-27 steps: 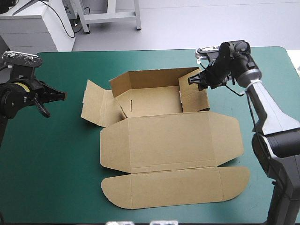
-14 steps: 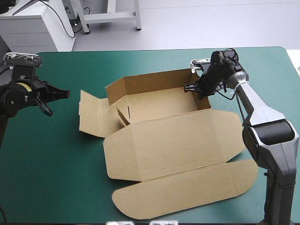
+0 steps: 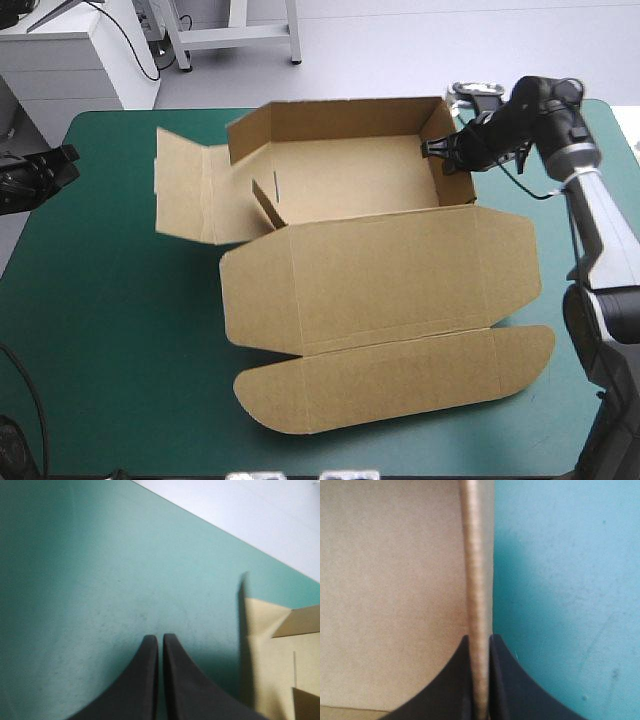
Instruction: Fold the box
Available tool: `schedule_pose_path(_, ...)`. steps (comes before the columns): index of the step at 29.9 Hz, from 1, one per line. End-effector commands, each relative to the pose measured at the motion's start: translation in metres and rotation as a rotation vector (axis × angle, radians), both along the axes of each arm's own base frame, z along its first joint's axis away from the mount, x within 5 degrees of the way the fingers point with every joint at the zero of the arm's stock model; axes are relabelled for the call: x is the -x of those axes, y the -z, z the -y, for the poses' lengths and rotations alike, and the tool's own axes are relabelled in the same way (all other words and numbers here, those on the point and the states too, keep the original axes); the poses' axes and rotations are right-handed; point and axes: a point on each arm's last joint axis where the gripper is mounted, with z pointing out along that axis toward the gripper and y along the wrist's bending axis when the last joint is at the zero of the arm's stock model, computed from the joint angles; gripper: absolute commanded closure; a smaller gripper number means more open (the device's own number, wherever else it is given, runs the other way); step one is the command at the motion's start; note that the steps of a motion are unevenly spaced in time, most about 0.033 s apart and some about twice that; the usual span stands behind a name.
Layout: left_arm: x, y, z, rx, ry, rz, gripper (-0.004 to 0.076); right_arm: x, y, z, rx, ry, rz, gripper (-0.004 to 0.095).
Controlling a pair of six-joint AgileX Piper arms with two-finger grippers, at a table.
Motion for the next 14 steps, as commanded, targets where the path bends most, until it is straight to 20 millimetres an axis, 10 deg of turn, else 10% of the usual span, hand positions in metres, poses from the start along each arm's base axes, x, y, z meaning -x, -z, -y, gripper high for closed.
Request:
schedule_pose_path(1,-0.007,-0.012,0.001,0.12,0.052,0.114,0.071,0.031,-0.069,0.022,-0.134,0.022,0.196,0.0928)
schedule_pose_path(6,-0.025,-0.008,0.018,0.347,0.243,0.168,0.0716,0.057,-0.103,0.043,-0.253,0.001,0.293,0.0928)
schedule_pose_path(14,-0.035,-0.015,0.098,0.447,0.527,0.2,0.0732,0.064,-0.115,0.037,-0.289,-0.01,0.345,0.0925)
